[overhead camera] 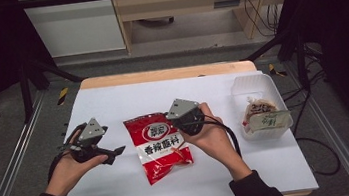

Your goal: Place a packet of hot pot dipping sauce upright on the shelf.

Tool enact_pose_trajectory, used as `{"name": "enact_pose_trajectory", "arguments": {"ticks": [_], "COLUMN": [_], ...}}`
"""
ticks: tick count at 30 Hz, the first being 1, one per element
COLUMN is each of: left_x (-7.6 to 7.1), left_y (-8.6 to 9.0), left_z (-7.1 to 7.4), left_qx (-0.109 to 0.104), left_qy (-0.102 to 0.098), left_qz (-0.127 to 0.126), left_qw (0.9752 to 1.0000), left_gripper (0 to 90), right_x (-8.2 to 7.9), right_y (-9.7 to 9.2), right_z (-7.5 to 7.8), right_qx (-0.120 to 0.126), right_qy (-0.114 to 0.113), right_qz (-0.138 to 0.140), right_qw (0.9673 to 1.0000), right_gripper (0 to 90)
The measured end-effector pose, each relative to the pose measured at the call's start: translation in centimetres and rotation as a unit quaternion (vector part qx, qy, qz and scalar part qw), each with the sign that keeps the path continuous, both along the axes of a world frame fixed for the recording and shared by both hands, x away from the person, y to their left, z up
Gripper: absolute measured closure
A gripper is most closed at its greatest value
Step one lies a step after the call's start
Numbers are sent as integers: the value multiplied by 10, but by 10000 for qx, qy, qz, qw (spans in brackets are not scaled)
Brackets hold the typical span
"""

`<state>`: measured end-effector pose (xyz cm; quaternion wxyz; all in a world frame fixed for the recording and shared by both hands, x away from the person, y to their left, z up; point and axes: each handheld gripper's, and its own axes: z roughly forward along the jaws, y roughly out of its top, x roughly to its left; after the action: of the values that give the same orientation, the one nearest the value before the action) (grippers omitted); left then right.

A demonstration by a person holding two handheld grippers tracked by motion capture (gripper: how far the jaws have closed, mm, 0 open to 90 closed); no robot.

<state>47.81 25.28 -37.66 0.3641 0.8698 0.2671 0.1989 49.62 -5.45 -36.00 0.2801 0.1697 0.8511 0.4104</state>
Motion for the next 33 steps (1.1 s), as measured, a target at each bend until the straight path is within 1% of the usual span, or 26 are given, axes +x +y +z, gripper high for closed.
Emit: {"name": "enact_pose_trajectory", "arguments": {"ticks": [4,8,12,17,20,24,25,27,28,31,33], "left_x": [4,8,9,10,11,13,13,13,13,13,13], "left_y": [-6,-12,-18,-21,-23,-25,-26,-30,-32,-39,-44], "left_z": [9,15,22,28,29,29,29,29,29,30,30], "left_qx": [38,75,138,107,174,84,99,209,215,246,333], "left_qy": [-44,-76,-123,-154,-129,-53,-39,-26,-7,59,112], "left_qz": [-38,-95,-177,-223,-281,-383,-419,-486,-515,-653,-766], "left_qw": [10000,9999,9997,9996,9994,9992,9991,9986,9984,9975,9964], "left_gripper": [100,111,124,146,168,212,227,249,264,327,381], "right_x": [-2,-3,-5,-8,-9,-11,-11,-12,-13,-14,-15], "right_y": [0,2,2,2,3,5,5,4,4,4,4], "right_z": [3,5,7,10,11,12,13,15,16,18,19], "right_qx": [63,39,76,83,75,76,77,94,111,116,134], "right_qy": [-35,-84,-85,-119,-152,-172,-182,-202,-197,-243,-241], "right_qz": [21,75,80,117,160,175,174,180,171,196,195], "right_qw": [10000,9999,9999,9998,9997,9997,9997,9996,9996,9994,9994], "right_gripper": [900,900,900,900,900,900,900,900,900,900,900]}}
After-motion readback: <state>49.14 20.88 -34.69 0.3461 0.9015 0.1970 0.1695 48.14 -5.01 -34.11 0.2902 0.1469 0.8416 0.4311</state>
